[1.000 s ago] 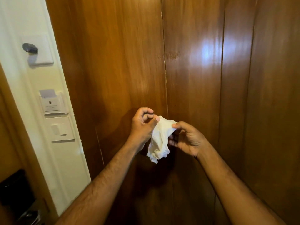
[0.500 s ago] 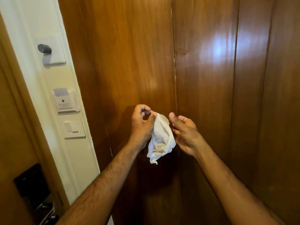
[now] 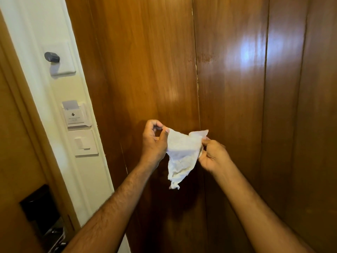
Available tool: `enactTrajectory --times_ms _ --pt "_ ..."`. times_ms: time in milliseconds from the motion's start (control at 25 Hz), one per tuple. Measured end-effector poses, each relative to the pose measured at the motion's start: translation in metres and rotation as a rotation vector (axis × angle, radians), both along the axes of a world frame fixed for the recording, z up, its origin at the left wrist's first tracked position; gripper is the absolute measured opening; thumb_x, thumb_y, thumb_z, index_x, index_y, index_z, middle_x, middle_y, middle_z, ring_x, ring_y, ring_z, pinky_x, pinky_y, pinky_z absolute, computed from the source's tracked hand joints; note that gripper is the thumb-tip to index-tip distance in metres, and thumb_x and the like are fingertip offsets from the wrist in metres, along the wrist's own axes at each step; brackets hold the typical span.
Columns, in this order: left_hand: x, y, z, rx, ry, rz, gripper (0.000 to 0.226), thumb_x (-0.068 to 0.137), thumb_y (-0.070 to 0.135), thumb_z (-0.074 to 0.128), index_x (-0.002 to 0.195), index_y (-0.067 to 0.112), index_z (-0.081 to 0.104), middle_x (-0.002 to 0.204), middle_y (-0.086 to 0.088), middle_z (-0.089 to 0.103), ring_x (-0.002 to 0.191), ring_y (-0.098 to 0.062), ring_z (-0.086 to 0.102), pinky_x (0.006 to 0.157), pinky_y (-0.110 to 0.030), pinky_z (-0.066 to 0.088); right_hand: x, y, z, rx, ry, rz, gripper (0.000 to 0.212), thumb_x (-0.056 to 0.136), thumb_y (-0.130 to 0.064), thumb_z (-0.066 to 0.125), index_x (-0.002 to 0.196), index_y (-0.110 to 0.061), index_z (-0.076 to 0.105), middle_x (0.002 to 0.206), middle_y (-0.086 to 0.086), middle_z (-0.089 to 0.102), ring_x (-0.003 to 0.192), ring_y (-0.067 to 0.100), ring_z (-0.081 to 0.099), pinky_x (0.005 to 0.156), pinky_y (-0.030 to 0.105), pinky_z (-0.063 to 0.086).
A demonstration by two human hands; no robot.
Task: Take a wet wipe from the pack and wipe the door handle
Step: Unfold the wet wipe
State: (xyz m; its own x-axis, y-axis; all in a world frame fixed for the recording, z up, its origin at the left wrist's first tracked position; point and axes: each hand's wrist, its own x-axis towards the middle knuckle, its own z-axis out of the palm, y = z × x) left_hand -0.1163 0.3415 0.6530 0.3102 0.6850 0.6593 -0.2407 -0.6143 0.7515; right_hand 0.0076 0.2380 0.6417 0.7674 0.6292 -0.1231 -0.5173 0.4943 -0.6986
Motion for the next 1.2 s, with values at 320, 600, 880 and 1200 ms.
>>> enactTrajectory --times_ms 320,600,880,1200 --pt "-0.026 -0.016 0.002 0.661 -0.094 0.057 0.019 0.084 -0.016 0.052 0.090 0.002 0.053 0.095 -0.011 0.057 0.085 -0.025 0.058 0.066 -0.040 0.052 -0.025 -0.004 -0.012 0.078 -1.286 -0.848 0.047 0.095 -0.055 0.040 0.117 -0.014 0.045 0.090 -0.012 0.058 0.069 -0.003 0.054 0.054 0.012 0.042" --pt "-0.053 -0.013 -0.009 0.524 -0.072 0.150 0.024 0.087 -0.019 0.051 0.092 0.004 0.055 0.093 -0.013 0.057 0.086 -0.023 0.058 0.070 -0.034 0.053 -0.026 0.018 -0.049 0.037 -1.832 -0.842 0.065 0.076 -0.054 0.072 0.111 -0.014 0.034 0.115 0.013 0.043 0.078 0.025 0.062 0.045 0.028 0.055" --pt "-0.098 0.001 0.018 0.457 -0.172 0.341 0.029 0.085 -0.013 0.048 0.091 0.015 0.052 0.090 -0.010 0.056 0.086 -0.018 0.058 0.076 -0.025 0.055 -0.034 0.040 -0.082 -0.518 -1.103 -0.273 0.035 0.083 -0.022 0.076 0.103 -0.014 0.048 0.083 0.006 0.061 0.064 0.021 0.055 0.050 0.023 0.039" --pt "-0.099 -0.005 -0.013 0.553 0.183 0.368 0.019 0.085 -0.016 0.049 0.090 0.000 0.057 0.092 -0.012 0.056 0.081 -0.022 0.057 0.067 -0.039 0.054 -0.149 0.019 -0.100 0.069 -0.982 -0.099 0.015 0.095 -0.023 0.057 0.099 -0.030 0.070 0.097 -0.008 0.070 0.085 0.008 0.068 0.065 0.026 0.058"
